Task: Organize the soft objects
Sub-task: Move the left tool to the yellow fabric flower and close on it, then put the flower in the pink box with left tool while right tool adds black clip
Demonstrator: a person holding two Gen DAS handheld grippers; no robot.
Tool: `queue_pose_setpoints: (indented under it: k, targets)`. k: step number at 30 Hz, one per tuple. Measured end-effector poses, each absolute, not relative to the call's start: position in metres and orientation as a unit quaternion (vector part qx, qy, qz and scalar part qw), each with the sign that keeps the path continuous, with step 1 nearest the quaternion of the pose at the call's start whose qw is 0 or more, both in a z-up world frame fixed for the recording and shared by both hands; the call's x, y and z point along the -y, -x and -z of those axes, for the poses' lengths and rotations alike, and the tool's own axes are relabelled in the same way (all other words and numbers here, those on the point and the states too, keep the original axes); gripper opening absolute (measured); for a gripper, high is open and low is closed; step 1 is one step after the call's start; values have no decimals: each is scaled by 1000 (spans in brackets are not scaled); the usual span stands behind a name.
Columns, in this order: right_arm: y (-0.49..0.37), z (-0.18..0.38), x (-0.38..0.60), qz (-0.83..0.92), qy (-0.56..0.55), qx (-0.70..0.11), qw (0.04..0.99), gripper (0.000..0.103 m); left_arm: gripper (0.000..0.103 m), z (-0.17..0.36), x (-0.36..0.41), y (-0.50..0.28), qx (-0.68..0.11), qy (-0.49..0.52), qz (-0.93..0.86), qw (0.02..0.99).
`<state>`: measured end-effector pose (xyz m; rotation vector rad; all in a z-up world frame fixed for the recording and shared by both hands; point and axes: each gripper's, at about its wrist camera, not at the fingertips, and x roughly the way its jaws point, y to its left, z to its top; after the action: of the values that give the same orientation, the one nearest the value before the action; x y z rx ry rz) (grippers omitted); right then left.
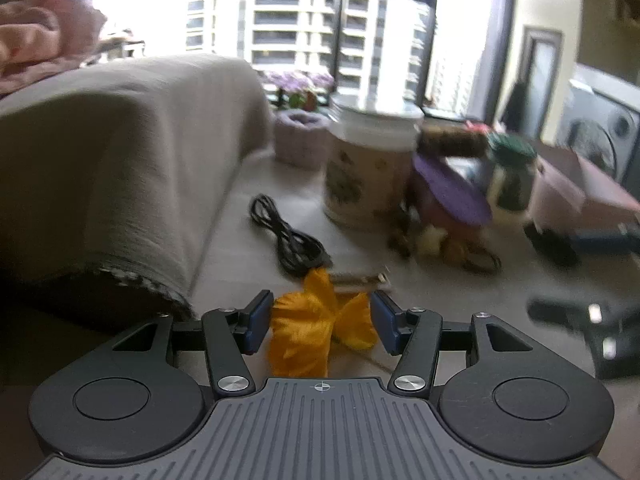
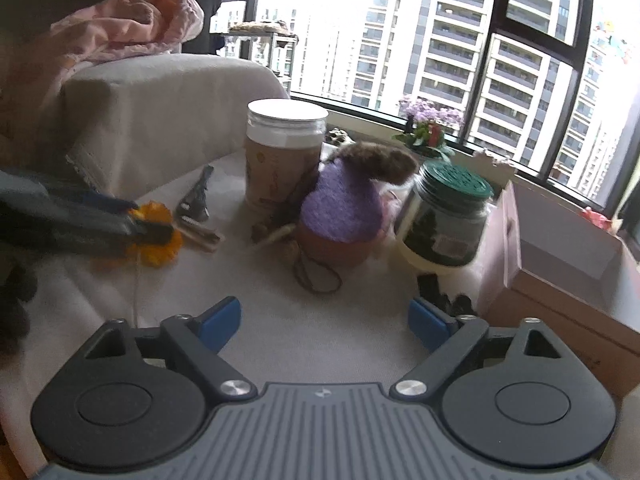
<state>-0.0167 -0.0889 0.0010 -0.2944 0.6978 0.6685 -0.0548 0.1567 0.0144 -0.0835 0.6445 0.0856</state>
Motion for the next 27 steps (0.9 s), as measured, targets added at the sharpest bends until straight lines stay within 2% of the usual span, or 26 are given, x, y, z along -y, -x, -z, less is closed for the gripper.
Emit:
queue_pose_setpoints:
  k: [2,4,5,13,17,21,22,23,25,26,27]
  targets:
    - [10,-3,80,-344,137,-341,864,65,17,-11,-155,62,-316,21,-35,948]
    - [2,-2,64,-374,142,-353,846,49,17,-11,-157,74,-308,14,-30,951]
    - [-2,-1,54,-390,146,-356,836,47,17,-11,-161,79,-309,20,-25,950]
    - [-30,12,-26,-451,169,-353,802,47,15,-19,-190,100,-307,92,3,947]
    - [-53,13,-58,-455,129,-382,794,47,15,-20,-199,102,-294,114,12,949]
    - [-54,25,-87,-452,147,-396,786,46,15,-18,-204,98,-293,123,18,948]
    - [-49,27,-92,-450,162,-387,788,40,15,-17,-204,97,-295,121,19,947]
    - [-44,26,-95,-449,177,-378,790,27,15,-16,-205,96,-297,120,19,947]
    - [-38,19,-95,-455,184,-383,783,26,15,-17,-204,96,-298,119,19,947]
    - [-36,13,-91,-459,178,-383,782,13,15,-18,-203,97,-297,118,21,947]
    - [-33,5,-84,-463,175,-382,780,12,15,-20,-200,98,-295,116,22,948]
